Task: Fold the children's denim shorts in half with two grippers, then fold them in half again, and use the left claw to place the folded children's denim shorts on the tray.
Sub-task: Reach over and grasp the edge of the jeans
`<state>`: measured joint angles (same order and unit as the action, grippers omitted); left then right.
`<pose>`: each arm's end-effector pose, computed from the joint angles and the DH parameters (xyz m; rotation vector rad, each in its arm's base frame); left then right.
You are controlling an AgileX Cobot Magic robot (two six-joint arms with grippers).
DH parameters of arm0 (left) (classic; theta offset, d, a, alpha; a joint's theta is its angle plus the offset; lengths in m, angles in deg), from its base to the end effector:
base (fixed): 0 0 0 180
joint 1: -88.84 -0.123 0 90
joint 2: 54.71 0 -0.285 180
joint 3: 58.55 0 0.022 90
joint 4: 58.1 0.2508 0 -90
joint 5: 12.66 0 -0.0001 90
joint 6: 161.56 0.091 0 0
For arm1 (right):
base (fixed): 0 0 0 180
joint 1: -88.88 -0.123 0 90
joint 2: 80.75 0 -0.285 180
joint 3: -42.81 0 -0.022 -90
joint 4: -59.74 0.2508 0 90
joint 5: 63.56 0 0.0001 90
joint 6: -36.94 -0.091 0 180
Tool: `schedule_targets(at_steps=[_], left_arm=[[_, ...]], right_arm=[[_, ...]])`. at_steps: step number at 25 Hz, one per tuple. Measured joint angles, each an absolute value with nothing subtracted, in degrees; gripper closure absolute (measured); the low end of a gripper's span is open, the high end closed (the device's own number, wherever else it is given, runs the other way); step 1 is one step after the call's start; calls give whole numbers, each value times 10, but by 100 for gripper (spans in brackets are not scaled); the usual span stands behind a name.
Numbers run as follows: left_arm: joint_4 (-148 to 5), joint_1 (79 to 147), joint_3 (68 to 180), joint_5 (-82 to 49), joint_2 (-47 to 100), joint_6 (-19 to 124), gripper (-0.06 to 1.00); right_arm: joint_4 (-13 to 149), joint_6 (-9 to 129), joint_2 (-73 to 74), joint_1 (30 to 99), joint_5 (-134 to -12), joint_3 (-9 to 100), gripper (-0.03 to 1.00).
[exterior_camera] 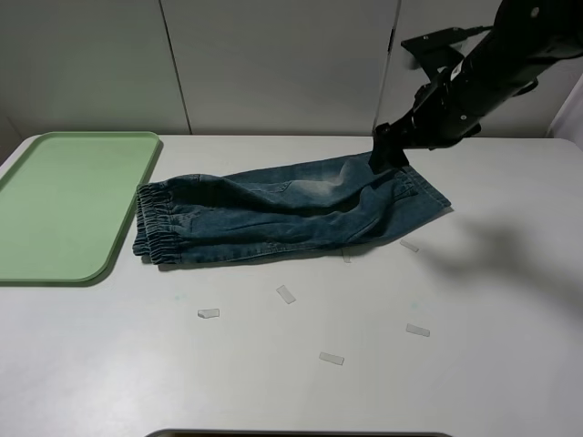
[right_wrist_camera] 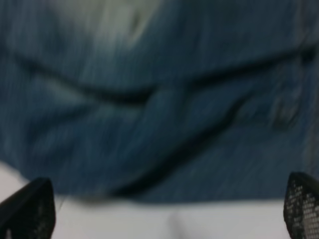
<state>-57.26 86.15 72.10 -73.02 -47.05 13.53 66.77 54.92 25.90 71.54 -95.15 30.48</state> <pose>-0.0034 0.0010 0.2741 -0.1363 2.0439 -0.0066 0.3386 0.1118 0.2148 -0.6862 2.5346 0.1166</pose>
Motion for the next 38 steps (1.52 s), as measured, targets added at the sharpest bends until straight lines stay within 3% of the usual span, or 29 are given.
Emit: schedule_targets(at_steps=[14, 22, 26, 33, 38], left_arm=[[-572, 861, 721, -730, -471, 135, 3], [-571, 861, 721, -730, -471, 135, 3], [-571, 861, 721, -730, -471, 135, 3], [-571, 861, 721, -730, -471, 135, 3], [-571, 861, 721, -730, -471, 135, 3]], right_arm=[[634, 542, 396, 714, -1005, 466, 27], [564, 535, 448, 649, -1008, 467, 27], [473, 457, 476, 619, -997, 468, 27], [332, 317, 506, 614, -981, 468, 27], [312, 306, 511, 614, -974, 468, 27]])
